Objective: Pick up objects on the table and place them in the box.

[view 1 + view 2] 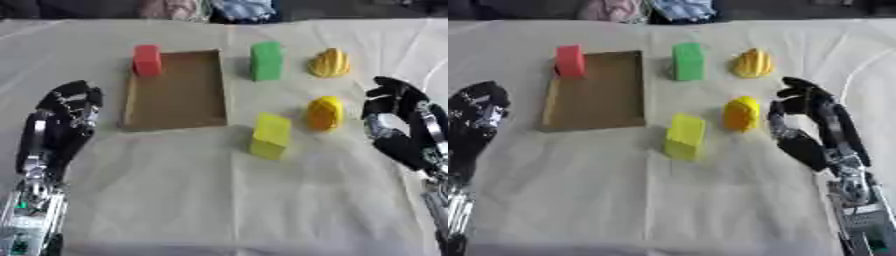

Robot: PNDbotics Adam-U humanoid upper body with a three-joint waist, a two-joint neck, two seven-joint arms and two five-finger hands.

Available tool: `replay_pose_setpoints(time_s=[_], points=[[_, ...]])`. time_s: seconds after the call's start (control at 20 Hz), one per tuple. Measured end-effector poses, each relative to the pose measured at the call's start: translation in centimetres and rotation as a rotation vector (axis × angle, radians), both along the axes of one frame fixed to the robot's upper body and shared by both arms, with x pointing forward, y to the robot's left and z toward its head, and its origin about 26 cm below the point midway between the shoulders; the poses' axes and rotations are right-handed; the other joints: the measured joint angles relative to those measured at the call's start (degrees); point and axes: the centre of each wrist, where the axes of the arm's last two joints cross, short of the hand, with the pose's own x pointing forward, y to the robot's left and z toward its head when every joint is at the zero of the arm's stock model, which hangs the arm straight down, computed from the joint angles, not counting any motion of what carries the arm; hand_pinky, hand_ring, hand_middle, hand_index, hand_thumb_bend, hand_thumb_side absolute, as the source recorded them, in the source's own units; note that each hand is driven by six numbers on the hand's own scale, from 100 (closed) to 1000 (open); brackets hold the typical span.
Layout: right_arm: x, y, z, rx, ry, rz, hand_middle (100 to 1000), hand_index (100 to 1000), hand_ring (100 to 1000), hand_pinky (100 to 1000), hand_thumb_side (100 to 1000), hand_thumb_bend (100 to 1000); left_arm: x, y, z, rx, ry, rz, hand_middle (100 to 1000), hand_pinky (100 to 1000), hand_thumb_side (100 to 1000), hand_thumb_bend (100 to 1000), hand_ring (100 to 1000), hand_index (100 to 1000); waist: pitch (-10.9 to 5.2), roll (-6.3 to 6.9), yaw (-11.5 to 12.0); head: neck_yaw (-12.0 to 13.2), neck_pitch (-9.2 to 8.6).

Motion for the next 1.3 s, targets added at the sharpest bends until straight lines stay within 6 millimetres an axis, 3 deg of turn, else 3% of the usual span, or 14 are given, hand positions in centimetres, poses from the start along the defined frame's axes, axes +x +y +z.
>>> replay_pose_setpoints(time_s=[0.55,0.95,1.3], points=[[1.6,-0.5,3.9,-0.310,0.001,0.188,733,919,719,725,438,100,0.0,-0.1,0.0,0.002,0.004,-0.008,710,699,482,360,678,772,-0.37,0.00,0.6,-0.1,0.00],[3.5,0.3,6.2,-0.588,0.025,0.346,776,965,762,759,446,269,-0.1,-0.1,-0.2,0.004,0.010,-0.011,711,700,484,363,679,773,-0.83,-0.01,1.1,0.0,0.01],[5.0,1.0,7.0,-0.785,0.054,0.419,837,995,809,790,442,401,-0.1,-0.1,-0.2,0.010,0.015,-0.014,711,700,485,361,679,774,-1.16,-0.02,1.2,0.0,0.01]])
